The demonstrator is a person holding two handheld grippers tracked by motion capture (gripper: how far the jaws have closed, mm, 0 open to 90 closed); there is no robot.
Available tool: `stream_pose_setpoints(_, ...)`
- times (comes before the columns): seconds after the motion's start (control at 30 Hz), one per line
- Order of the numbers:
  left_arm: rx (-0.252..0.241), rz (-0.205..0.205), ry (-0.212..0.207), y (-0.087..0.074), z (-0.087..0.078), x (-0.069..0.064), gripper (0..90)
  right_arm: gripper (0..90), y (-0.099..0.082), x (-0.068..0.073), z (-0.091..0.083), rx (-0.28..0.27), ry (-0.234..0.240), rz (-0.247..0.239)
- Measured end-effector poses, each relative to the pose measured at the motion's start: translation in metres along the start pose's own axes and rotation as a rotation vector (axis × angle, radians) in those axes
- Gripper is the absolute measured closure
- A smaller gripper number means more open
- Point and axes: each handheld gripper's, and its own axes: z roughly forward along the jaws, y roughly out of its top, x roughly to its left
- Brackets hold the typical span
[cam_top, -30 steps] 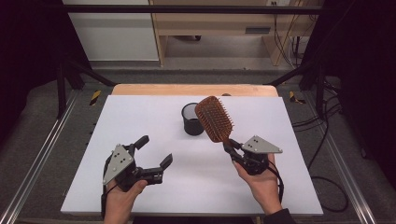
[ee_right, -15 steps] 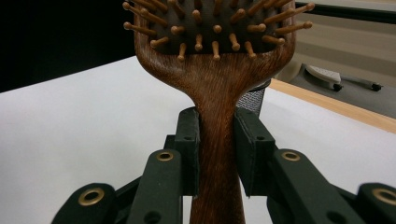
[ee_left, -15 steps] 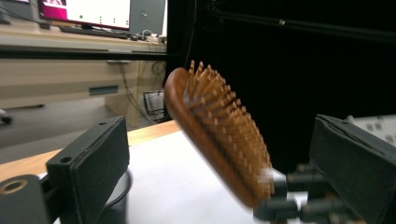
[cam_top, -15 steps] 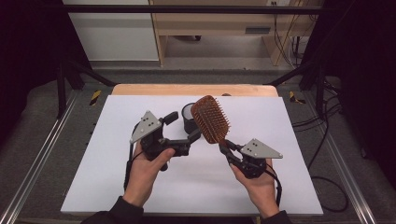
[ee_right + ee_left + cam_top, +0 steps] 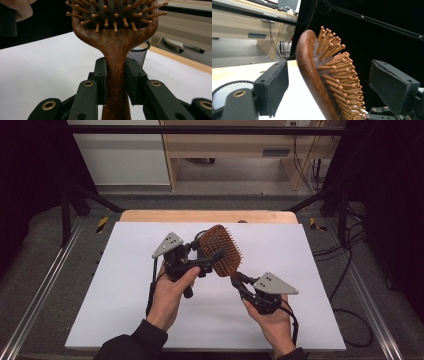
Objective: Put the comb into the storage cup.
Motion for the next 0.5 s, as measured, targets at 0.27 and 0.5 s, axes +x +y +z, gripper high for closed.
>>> stream_pose_setpoints(0.27,0.007,-0.064,-0.027,-0.0014,0.0033,0.0006,25.2,72.7,-0.0011,0.0045,0.0019,0.003,0.007,-0.015)
stream_pose_setpoints(0.5,0.012,-0.086,-0.024,-0.0021,0.0040,0.0015,33.1,72.7,-0.0021,0.0051,0.0025,0.001,0.008,-0.012)
